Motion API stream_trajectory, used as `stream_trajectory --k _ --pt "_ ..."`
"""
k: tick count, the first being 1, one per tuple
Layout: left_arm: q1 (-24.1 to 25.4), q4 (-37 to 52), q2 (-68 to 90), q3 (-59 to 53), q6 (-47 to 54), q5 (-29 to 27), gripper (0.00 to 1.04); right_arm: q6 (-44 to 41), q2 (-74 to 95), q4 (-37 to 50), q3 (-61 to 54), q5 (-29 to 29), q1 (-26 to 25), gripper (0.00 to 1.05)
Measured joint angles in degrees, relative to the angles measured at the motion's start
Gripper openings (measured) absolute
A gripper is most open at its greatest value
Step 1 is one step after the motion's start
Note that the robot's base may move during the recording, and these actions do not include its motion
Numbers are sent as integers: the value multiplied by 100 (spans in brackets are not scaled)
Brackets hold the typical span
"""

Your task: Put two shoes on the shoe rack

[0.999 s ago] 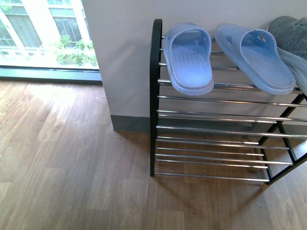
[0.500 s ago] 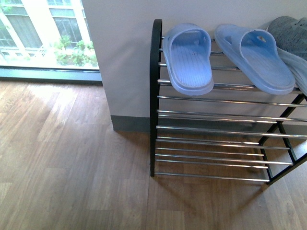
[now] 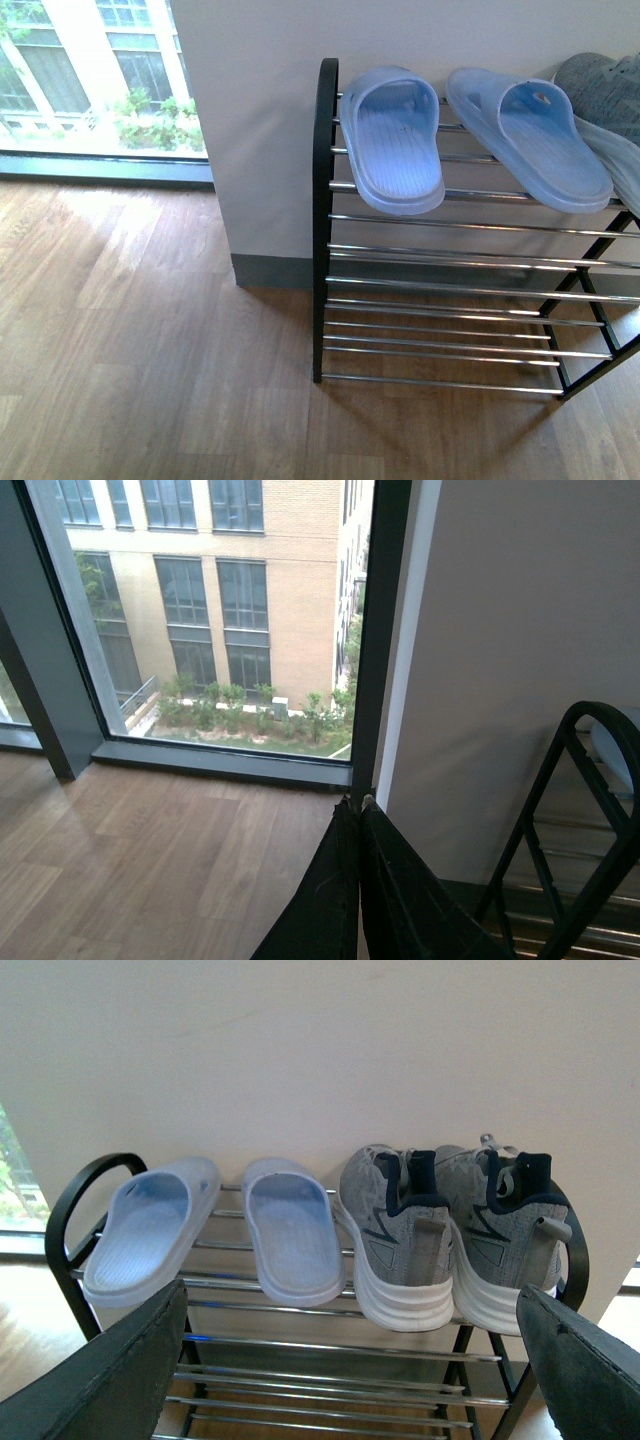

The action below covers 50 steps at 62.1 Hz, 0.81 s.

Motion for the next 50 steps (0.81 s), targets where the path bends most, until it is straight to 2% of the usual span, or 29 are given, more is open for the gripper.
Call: stream_trajectory --k 8,50 --pt "0 20 -210 -155 4 2 1 0 0 0 0 0 2 95" --pt "0 -1305 -1558 -155 2 0 1 0 0 0 0 0 2 95"
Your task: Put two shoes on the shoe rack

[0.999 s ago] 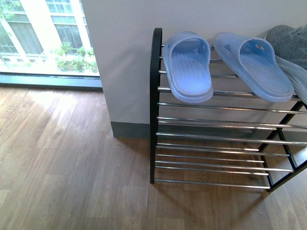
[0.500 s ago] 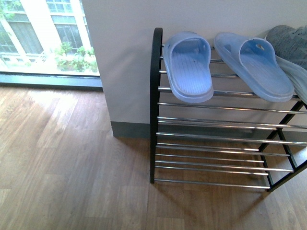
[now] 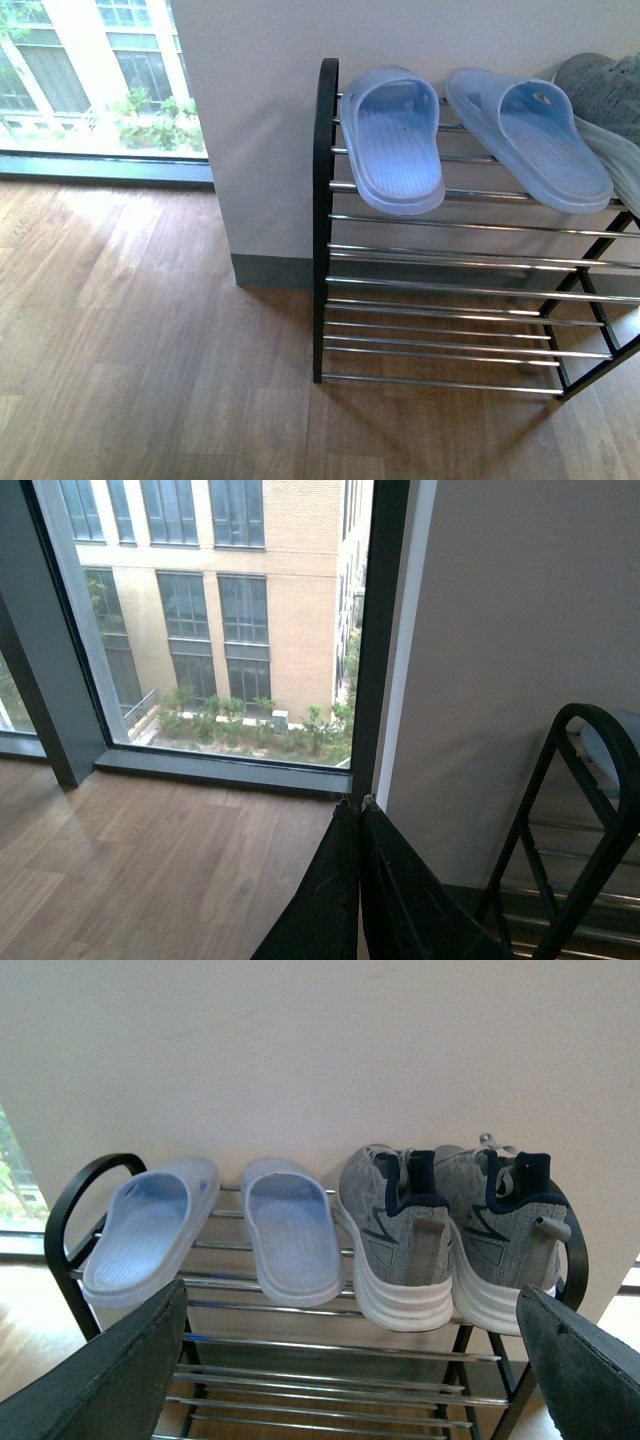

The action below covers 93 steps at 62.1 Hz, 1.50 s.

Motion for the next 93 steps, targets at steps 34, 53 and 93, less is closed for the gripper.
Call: stream_trajectory --k 34,53,93 --pt "0 -962 -861 0 -4 0 2 0 -2 0 0 0 -2 95" --pt "0 -964 -861 0 0 0 57 0 -2 0 0 0 -2 95" --pt "-2 -962 -863 2 15 2 95 4 -2 -7 0 4 0 95"
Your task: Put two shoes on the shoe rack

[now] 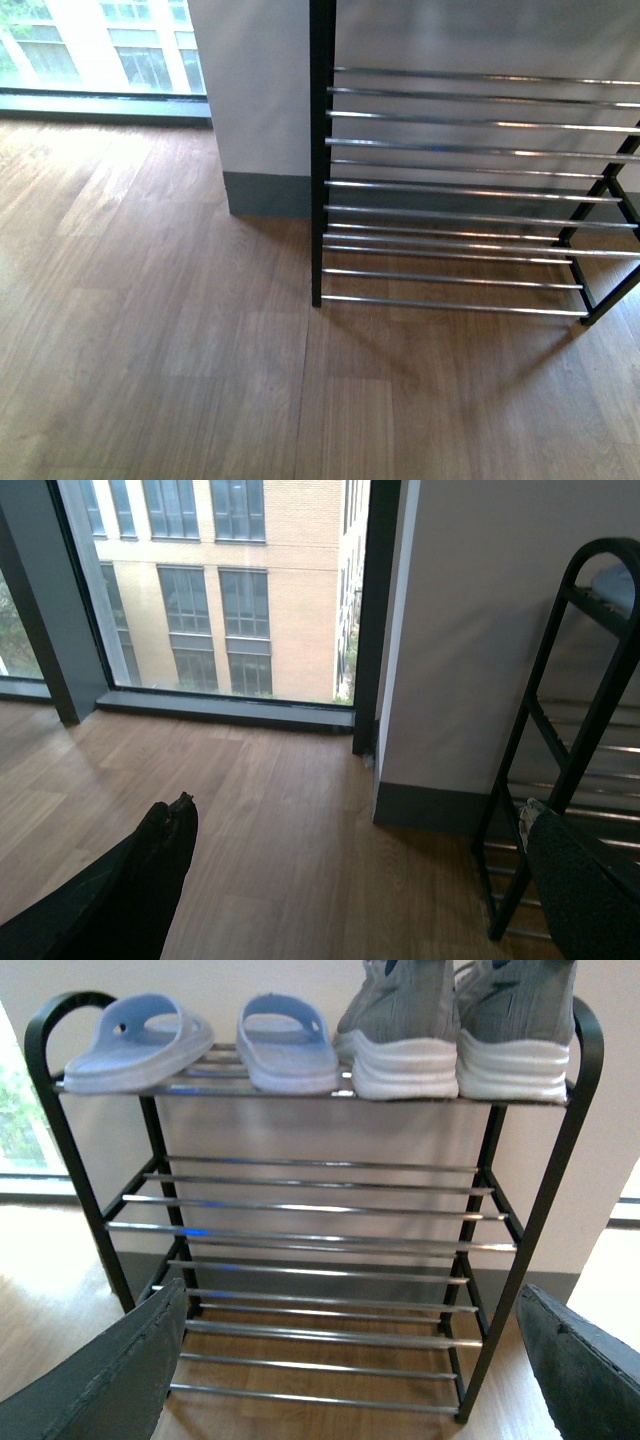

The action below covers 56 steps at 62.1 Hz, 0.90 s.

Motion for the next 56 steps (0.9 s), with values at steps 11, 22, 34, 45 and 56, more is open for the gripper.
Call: stream_trajectory --k 11,22,34,45,56 --pt "0 -2 0 0 0 0 95 7 0 -4 0 0 0 95" --pt "2 -2 0 0 0 -24 95 7 0 -4 0 -26 4 95" --pt "-9 0 0 0 2 17 95 13 -11 -13 0 15 4 95" --pt "-11 -2 0 0 2 2 95 13 -13 -13 0 13 4 95" --pt "-9 -2 0 0 0 -4 95 13 -11 -13 0 -4 7 95"
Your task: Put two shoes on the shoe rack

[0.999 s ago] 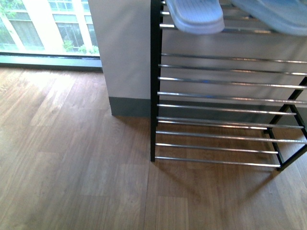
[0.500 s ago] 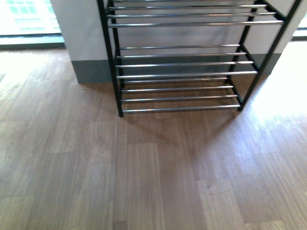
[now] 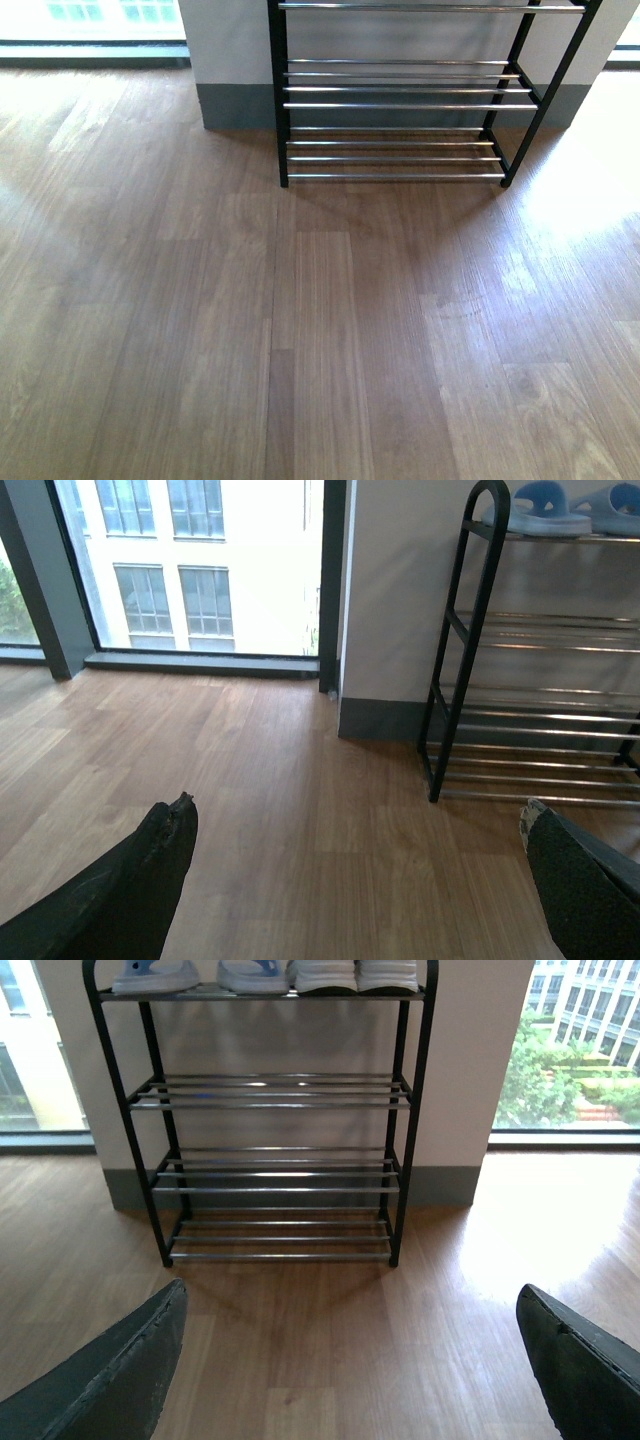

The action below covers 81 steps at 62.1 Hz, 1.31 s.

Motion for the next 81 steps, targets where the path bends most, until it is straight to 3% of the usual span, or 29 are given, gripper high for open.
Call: stream_trajectory --k 81 --pt "0 0 0 0 0 4 95 0 2 -2 0 13 -2 95"
